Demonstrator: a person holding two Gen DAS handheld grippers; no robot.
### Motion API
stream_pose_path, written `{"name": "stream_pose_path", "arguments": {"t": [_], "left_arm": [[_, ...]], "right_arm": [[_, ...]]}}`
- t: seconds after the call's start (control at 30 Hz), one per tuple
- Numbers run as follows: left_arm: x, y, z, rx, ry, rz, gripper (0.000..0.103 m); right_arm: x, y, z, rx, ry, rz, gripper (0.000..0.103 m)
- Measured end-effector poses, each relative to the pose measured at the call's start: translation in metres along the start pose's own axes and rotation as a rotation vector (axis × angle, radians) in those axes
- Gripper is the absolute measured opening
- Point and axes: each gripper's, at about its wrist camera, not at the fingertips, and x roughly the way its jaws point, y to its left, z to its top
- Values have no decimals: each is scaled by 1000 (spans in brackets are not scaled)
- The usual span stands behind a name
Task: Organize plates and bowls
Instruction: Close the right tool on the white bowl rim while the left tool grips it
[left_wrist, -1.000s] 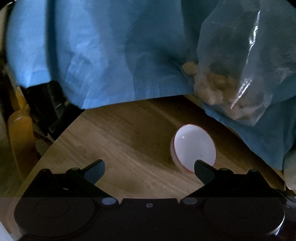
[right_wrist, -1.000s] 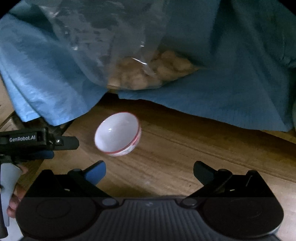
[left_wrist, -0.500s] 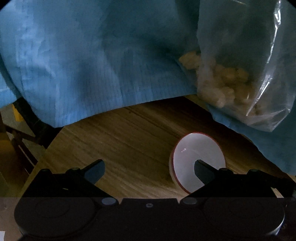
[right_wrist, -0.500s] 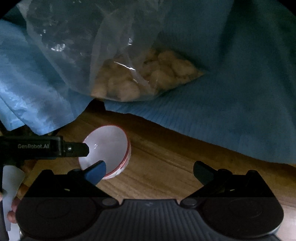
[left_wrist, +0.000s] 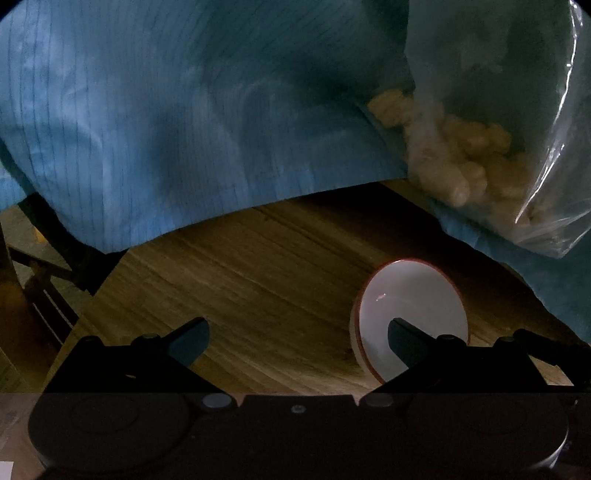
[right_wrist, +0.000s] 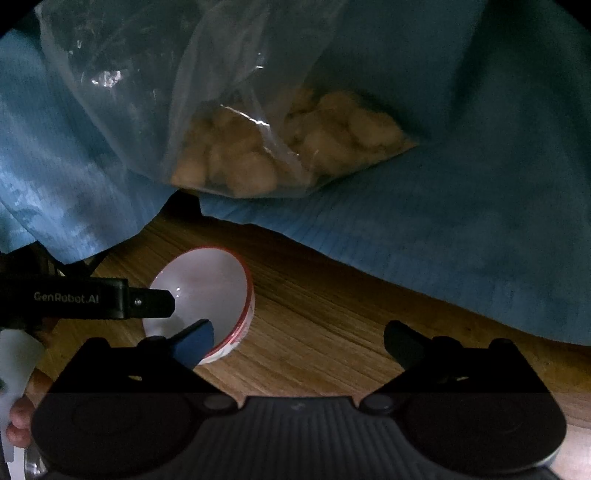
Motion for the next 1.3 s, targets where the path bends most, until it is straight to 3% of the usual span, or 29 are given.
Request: {"name": "stream_pose_path", "arguments": {"t": [0.33, 0.63, 0.77, 0.93, 1.1, 1.3], "left_arm": [[0, -4, -1, 41, -8, 56, 101], [0, -5, -1, 38, 17, 30, 76], [0, -5, -1, 37, 19, -7, 61], [-2, -7, 0, 35, 19, -57, 38], [-3, -7, -1, 26, 17, -105, 16], [-9, -11, -2, 6, 14, -123, 9]], "right_arm": [[3, 8, 6, -27, 6, 14, 82], [7, 16, 9, -33, 19, 76, 50], [9, 17, 9, -25, 24, 106, 37], [13, 18, 10, -9, 40, 140, 29], [14, 20, 9, -12, 46, 147, 29], [16, 22, 8, -2, 51, 149, 23]]}}
